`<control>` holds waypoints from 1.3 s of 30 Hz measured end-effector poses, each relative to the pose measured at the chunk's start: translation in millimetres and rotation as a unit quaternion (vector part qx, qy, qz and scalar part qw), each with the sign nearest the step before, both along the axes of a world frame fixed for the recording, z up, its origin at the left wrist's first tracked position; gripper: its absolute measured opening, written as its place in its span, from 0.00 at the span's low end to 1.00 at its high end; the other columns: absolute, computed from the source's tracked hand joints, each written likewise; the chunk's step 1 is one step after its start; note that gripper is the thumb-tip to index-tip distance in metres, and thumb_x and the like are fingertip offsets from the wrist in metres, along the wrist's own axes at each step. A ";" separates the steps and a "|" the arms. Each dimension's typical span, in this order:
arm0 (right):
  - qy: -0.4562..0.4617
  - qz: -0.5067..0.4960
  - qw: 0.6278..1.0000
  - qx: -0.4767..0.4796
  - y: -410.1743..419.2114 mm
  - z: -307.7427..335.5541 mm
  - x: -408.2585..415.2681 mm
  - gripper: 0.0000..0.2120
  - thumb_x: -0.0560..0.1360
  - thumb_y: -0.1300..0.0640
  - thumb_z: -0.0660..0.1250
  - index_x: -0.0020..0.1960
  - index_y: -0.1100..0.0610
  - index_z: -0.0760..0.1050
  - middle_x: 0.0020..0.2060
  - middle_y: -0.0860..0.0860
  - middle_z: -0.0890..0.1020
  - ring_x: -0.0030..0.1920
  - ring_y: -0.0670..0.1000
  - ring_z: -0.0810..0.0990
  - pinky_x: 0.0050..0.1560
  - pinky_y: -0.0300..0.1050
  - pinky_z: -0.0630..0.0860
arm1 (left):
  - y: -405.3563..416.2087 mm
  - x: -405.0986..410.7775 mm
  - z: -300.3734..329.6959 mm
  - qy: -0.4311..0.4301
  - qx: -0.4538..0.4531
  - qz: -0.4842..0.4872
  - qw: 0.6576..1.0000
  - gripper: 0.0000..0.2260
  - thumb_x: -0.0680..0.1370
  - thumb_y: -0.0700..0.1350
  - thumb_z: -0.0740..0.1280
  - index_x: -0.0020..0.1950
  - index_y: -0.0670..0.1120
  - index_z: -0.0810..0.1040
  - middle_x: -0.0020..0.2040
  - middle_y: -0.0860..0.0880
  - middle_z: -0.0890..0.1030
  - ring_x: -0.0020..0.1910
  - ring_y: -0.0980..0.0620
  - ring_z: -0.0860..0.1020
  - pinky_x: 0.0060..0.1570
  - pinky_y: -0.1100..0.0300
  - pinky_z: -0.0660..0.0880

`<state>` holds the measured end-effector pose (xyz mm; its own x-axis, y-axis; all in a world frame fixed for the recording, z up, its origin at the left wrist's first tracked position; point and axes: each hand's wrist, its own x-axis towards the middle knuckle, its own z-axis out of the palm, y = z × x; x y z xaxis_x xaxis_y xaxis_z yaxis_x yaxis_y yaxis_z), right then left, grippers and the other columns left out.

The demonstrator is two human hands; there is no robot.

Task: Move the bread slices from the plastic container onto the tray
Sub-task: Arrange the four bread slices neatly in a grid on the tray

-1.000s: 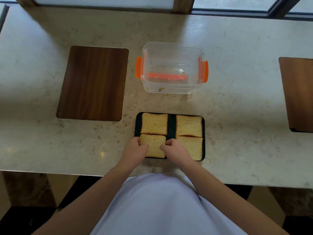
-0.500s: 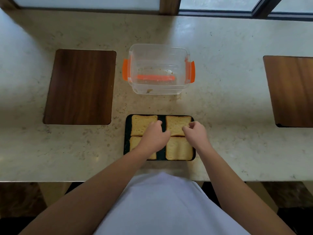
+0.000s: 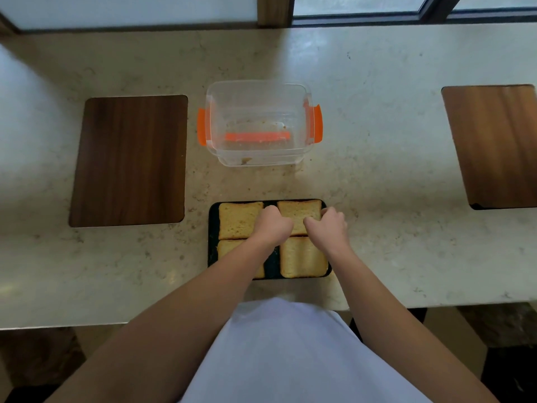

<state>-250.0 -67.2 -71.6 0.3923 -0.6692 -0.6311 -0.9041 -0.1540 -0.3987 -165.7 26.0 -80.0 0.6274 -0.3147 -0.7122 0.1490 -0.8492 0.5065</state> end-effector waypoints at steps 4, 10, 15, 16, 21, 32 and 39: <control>-0.002 -0.006 1.000 0.007 -0.4 -0.3 1.7 0.26 0.73 0.53 0.64 0.67 0.63 0.68 0.67 0.60 0.70 0.67 0.61 0.67 0.61 0.57 0.71 | 1.1 -1.1 -3.9 -0.001 0.000 0.003 1.000 0.18 0.76 0.38 0.63 0.65 0.37 0.73 0.36 0.56 0.64 0.32 0.59 0.64 0.30 0.64 0.64; -0.006 -0.004 1.000 0.008 0.1 -1.1 3.5 0.26 0.73 0.52 0.64 0.67 0.63 0.69 0.67 0.60 0.71 0.67 0.60 0.68 0.62 0.57 0.71 | 3.4 0.8 -0.1 0.004 -0.008 -0.002 1.000 0.12 0.76 0.38 0.63 0.59 0.44 0.74 0.36 0.54 0.66 0.36 0.55 0.71 0.37 0.57 0.74; -0.011 0.000 1.000 0.021 1.8 -2.6 4.7 0.26 0.72 0.51 0.64 0.66 0.62 0.69 0.67 0.59 0.71 0.66 0.60 0.69 0.61 0.57 0.72 | 6.6 3.4 -5.4 0.008 0.004 0.003 1.000 0.06 0.76 0.38 0.63 0.43 0.47 0.69 0.37 0.54 0.67 0.34 0.57 0.68 0.34 0.61 0.68; -0.012 -0.001 1.000 0.025 2.1 -2.6 4.8 0.25 0.72 0.51 0.64 0.66 0.62 0.70 0.66 0.59 0.72 0.66 0.60 0.69 0.61 0.57 0.72 | 7.2 4.7 -3.9 0.010 0.003 0.001 1.000 0.04 0.76 0.38 0.63 0.48 0.47 0.72 0.38 0.53 0.69 0.34 0.57 0.67 0.32 0.62 0.68; -0.019 -0.004 0.999 0.035 3.1 -1.5 7.3 0.23 0.71 0.52 0.64 0.62 0.61 0.71 0.64 0.59 0.73 0.63 0.60 0.71 0.60 0.57 0.73 | 7.8 8.6 0.2 0.009 0.009 -0.005 1.000 0.15 0.75 0.37 0.63 0.61 0.36 0.75 0.39 0.48 0.73 0.33 0.52 0.71 0.27 0.60 0.65; -0.029 -0.015 0.999 0.043 0.7 2.0 3.3 0.28 0.71 0.50 0.64 0.69 0.61 0.69 0.66 0.59 0.73 0.65 0.59 0.71 0.63 0.59 0.73 | 7.7 7.5 3.3 0.011 0.007 -0.005 1.000 0.04 0.76 0.38 0.63 0.45 0.46 0.71 0.37 0.51 0.70 0.35 0.54 0.71 0.31 0.60 0.68; -0.048 -0.015 0.998 0.048 -0.3 1.8 -1.4 0.28 0.73 0.51 0.65 0.71 0.60 0.68 0.67 0.59 0.72 0.67 0.59 0.71 0.65 0.60 0.72 | 10.5 5.5 10.0 0.028 -0.020 0.008 0.999 0.26 0.76 0.39 0.63 0.74 0.40 0.65 0.62 0.42 0.77 0.51 0.50 0.77 0.41 0.58 0.73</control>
